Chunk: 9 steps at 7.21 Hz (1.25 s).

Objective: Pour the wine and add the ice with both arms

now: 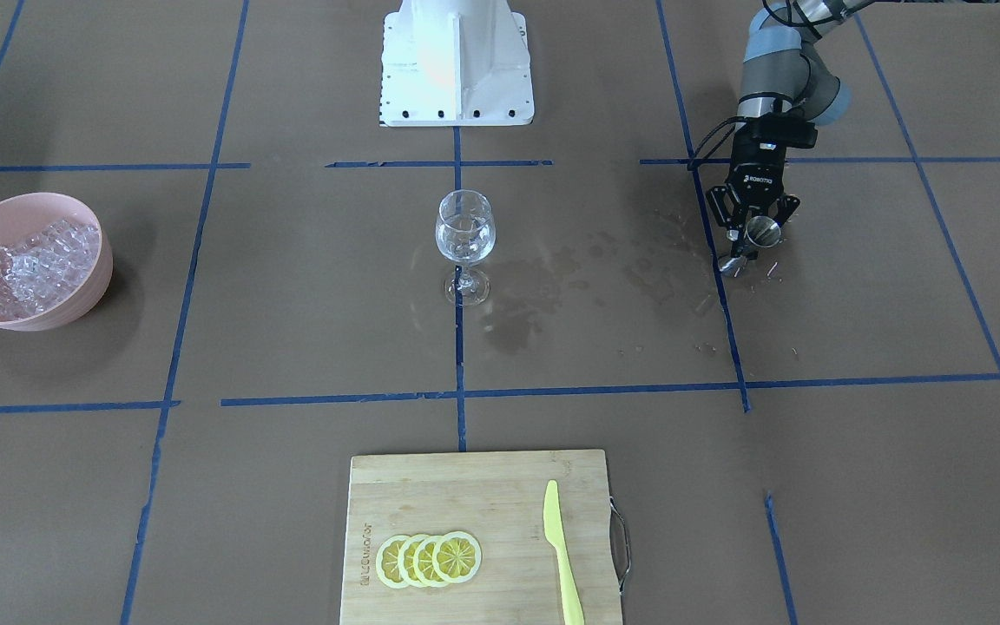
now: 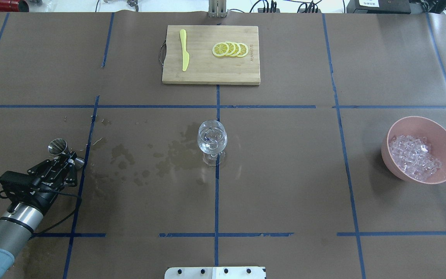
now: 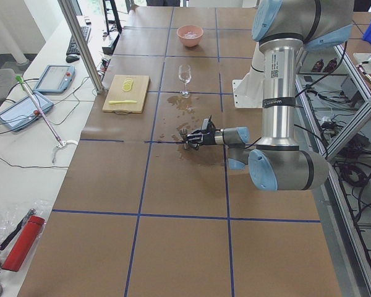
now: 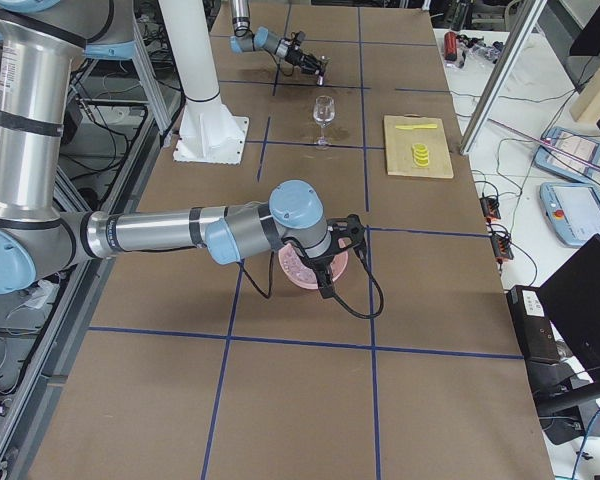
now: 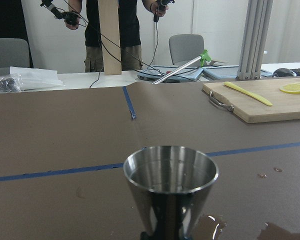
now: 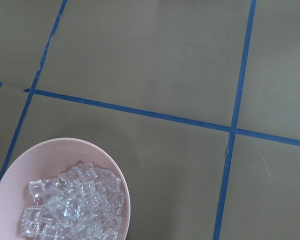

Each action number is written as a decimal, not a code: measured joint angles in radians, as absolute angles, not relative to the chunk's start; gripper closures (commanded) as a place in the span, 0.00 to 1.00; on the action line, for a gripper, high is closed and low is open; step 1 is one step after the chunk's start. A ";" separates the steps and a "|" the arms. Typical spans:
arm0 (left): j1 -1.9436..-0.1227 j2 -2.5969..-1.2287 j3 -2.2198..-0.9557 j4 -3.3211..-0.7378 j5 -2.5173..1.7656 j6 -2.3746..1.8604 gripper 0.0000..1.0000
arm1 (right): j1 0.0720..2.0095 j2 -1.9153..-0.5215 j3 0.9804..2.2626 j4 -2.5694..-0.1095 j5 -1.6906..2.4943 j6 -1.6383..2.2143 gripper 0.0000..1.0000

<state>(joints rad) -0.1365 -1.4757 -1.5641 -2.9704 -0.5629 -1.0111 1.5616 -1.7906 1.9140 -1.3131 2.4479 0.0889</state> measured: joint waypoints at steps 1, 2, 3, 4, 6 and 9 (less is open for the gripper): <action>-0.136 -1.475 -1.564 -2.971 -0.563 -1.011 0.95 | 1.562 -1.790 1.914 -1.313 2.448 0.089 0.00; -0.136 -1.475 -1.563 -2.971 -0.563 -1.011 0.95 | 1.562 -1.790 1.913 -1.313 2.448 0.089 0.00; -0.136 -1.475 -1.563 -2.971 -0.563 -1.011 0.94 | 1.562 -1.791 1.913 -1.313 2.448 0.089 0.00; -0.136 -1.475 -1.562 -2.971 -0.563 -1.011 0.90 | 1.562 -1.792 1.913 -1.313 2.448 0.089 0.00; -0.136 -1.474 -1.561 -2.971 -0.563 -1.009 0.78 | 1.562 -1.792 1.914 -1.313 2.448 0.090 0.00; -0.136 -1.474 -1.558 -2.971 -0.563 -1.004 0.47 | 1.562 -1.792 1.914 -1.313 2.448 0.090 0.00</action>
<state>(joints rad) -0.1362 -1.4742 -1.5578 -2.9707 -0.5626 -1.0042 1.5616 -1.7917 1.9144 -1.3131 2.4479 0.0904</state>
